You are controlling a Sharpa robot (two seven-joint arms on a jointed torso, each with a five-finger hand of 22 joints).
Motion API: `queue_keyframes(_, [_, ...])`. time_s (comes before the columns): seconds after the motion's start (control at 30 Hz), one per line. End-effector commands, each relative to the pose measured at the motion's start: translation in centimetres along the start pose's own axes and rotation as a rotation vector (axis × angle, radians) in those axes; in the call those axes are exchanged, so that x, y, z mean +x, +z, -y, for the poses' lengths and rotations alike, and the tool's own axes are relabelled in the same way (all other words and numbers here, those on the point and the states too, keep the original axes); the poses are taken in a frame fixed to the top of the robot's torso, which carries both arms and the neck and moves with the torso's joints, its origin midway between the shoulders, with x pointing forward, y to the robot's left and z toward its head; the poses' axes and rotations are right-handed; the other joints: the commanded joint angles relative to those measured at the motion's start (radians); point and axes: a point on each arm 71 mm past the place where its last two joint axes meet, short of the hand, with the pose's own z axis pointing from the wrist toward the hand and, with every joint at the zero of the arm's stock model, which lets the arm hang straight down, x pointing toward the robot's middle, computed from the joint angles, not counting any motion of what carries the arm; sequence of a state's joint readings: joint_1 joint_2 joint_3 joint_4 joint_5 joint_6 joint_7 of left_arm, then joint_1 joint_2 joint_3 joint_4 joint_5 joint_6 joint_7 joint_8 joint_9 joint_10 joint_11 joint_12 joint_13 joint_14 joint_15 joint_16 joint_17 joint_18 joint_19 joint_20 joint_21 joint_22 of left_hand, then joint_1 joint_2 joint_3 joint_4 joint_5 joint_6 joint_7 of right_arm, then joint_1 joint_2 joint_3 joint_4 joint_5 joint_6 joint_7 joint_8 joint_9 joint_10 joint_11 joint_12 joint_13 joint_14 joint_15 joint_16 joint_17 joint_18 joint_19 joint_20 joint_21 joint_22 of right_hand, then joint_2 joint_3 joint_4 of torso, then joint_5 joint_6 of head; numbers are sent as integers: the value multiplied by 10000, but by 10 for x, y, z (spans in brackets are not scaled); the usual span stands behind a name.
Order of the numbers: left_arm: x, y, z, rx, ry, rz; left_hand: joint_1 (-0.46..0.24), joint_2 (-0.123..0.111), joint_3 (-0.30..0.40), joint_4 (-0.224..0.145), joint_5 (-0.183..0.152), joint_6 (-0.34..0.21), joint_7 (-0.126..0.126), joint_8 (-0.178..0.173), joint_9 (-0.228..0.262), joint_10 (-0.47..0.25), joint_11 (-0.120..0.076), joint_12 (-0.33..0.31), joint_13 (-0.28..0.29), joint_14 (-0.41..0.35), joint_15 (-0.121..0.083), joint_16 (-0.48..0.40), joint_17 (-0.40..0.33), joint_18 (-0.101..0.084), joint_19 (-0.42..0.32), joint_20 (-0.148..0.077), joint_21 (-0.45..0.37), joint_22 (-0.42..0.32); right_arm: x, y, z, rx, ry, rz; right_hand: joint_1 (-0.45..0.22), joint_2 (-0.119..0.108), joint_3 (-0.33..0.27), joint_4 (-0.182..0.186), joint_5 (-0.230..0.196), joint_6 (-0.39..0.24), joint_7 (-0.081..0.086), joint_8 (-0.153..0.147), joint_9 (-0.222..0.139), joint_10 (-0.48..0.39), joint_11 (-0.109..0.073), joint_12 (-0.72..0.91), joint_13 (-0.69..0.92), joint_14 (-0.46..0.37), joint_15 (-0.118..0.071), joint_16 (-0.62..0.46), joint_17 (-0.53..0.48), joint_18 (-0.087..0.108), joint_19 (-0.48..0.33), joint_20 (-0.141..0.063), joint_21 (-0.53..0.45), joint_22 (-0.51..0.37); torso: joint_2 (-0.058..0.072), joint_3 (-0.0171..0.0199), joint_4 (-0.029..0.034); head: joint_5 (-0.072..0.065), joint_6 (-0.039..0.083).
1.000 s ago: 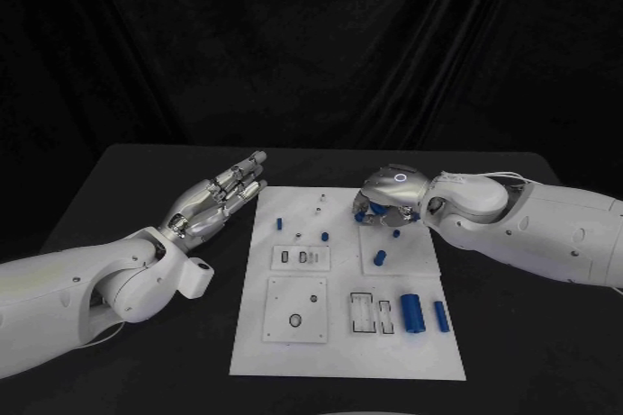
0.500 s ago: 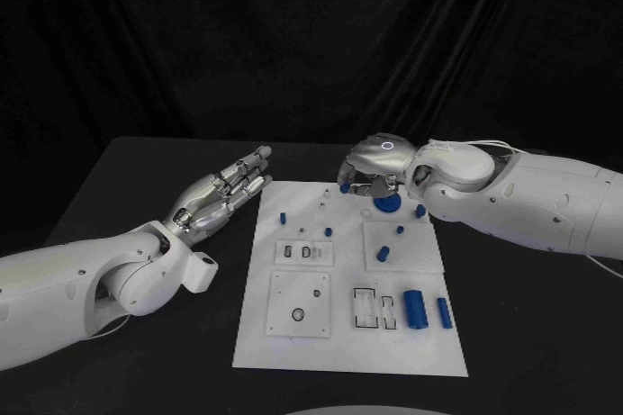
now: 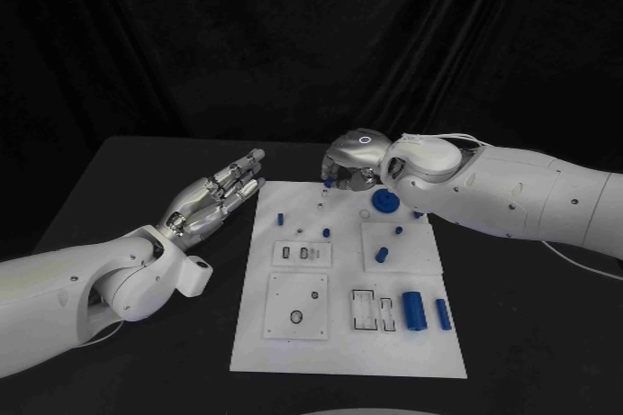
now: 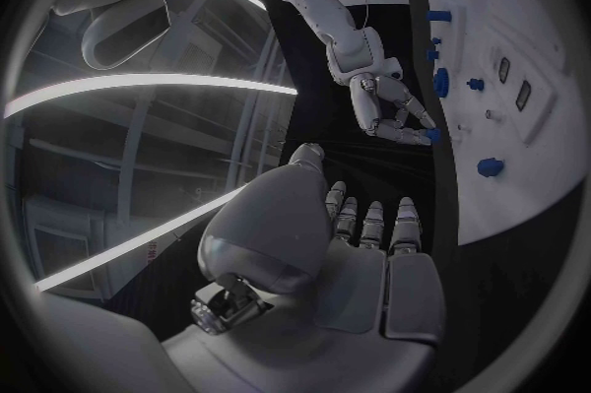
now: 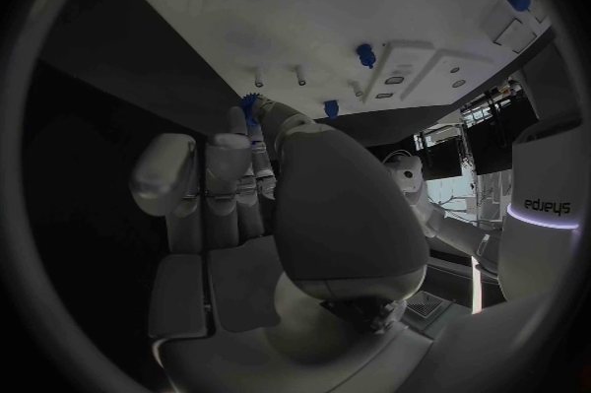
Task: Assemble the parts on the task board
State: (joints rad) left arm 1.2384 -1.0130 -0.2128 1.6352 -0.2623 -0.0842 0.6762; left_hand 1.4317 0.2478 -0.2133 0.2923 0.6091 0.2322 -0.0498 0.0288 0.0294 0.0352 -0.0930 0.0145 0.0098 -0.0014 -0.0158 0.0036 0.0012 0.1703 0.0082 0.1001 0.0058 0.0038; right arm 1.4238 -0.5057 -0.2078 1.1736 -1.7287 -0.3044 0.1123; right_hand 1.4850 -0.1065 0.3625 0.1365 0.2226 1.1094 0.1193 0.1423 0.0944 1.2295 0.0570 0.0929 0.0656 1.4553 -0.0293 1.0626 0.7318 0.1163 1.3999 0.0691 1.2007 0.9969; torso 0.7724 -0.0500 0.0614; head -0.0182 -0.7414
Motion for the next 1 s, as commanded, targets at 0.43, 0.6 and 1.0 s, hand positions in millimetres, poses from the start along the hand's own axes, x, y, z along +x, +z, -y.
queue_keyframes(0.43, [2, 1, 6, 733, -36, -156, 106, 31, 50, -15, 41, 2, 29, 19, 7, -15, 35, -53, -10, 14, 38, -36, -12, 80, -25, 56, 3, -2, 4, 9, 1, 333, 18, -239, -121, -35, 9, 24, 18, -51, -36, -86, 306, -36, 7, -130, -14, 51, 4, 103, 80, -98, 59, 17, 185, 207, 79, -22, 80, -46, 123])
queue_keyframes(0.6, [2, 1, 6, 728, -40, -161, 109, 31, 51, -15, 43, -4, 31, 18, 6, -18, 37, -53, -11, 14, 38, -36, -12, 80, -23, 56, 5, 0, 5, 9, 1, 337, 34, -306, -124, -40, 20, 16, 34, -79, -31, -110, 307, -53, 13, -162, -14, 43, 8, 114, 97, -101, 50, 22, 211, 245, 75, -25, 82, -68, 121])
queue_keyframes(1.0, [4, 3, 5, 724, -81, -239, 122, 42, 62, -17, 64, -18, 36, 17, 5, -25, 43, -55, -12, 14, 42, -36, -12, 81, -23, 60, 6, 0, 5, 5, 4, 415, 29, -175, -180, -16, 61, 34, 92, -148, 1, -177, 313, -103, 49, -247, -15, 23, 36, 153, 155, -107, 13, 45, 265, 324, 72, -23, 77, -57, 146])
